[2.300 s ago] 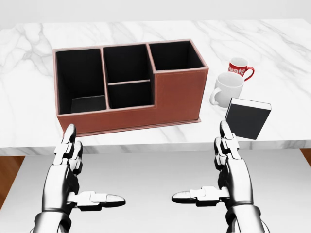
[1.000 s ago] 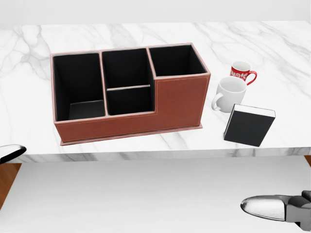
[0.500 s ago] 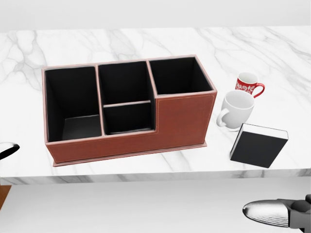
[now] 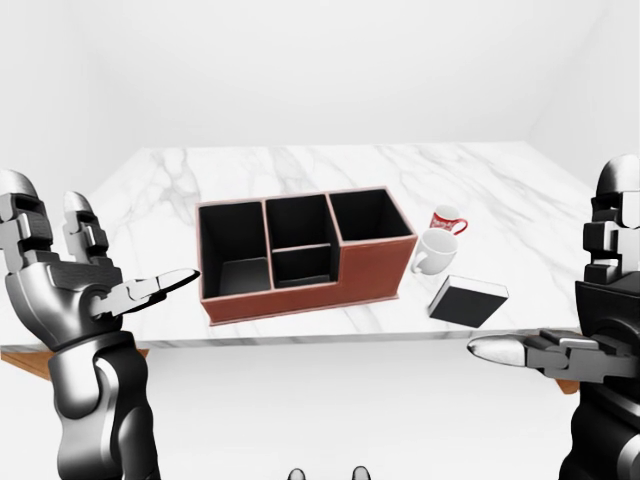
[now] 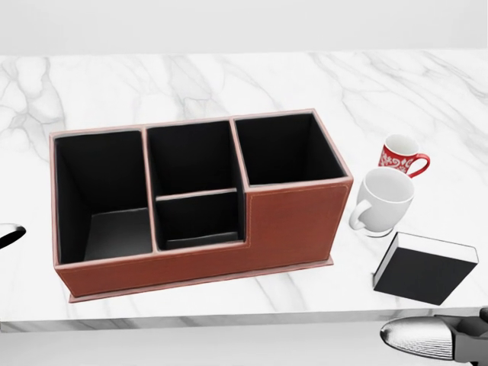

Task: Pick up the book and place it in the right compartment of the caddy.

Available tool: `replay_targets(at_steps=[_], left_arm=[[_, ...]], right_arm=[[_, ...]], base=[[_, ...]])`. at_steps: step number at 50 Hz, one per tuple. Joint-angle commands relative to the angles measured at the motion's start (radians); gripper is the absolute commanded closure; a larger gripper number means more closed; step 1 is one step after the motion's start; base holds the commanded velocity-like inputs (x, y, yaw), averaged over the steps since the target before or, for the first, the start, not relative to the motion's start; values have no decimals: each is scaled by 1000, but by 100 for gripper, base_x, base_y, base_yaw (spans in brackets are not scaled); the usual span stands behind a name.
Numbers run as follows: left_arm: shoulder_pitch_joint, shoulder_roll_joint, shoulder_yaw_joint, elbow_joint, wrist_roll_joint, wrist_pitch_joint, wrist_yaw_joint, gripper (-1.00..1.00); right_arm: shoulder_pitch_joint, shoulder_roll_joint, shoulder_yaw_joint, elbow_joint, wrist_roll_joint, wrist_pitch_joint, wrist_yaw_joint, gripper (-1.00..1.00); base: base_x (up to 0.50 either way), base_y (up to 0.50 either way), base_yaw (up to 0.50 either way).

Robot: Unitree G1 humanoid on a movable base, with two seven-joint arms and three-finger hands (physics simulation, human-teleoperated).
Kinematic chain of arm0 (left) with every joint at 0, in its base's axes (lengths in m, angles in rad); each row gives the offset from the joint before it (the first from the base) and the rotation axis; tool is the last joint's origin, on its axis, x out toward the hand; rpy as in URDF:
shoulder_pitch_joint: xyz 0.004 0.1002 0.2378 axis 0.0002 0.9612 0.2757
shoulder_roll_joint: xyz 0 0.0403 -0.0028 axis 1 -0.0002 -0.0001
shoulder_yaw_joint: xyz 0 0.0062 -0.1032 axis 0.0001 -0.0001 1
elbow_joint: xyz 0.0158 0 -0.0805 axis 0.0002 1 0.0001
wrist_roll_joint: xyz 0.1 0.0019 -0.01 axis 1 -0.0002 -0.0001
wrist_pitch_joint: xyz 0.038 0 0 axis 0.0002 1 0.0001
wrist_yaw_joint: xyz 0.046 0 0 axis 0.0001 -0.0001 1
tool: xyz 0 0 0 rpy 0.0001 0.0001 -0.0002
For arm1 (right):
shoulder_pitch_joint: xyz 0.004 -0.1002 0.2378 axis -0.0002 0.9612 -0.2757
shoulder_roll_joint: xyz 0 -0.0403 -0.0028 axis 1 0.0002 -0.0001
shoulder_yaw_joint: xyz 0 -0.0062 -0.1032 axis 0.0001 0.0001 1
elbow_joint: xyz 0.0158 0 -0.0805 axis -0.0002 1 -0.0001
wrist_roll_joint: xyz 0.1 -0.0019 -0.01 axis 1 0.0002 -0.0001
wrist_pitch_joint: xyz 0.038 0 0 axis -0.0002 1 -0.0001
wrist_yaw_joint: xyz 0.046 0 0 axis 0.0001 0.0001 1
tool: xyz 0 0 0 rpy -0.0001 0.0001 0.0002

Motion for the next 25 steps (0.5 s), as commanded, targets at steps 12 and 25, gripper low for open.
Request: replay_targets(at_steps=[12, 25], left_arm=[[0, 0, 3, 1, -6, 0, 1, -100], [-1, 3, 3, 4, -12, 0, 2, -100]], right_arm=[[4, 2, -4, 3, 1, 0, 8, -100], [1, 0, 1, 6, -5, 0, 7, -100]], base=[[25, 0, 0], [25, 0, 0]])
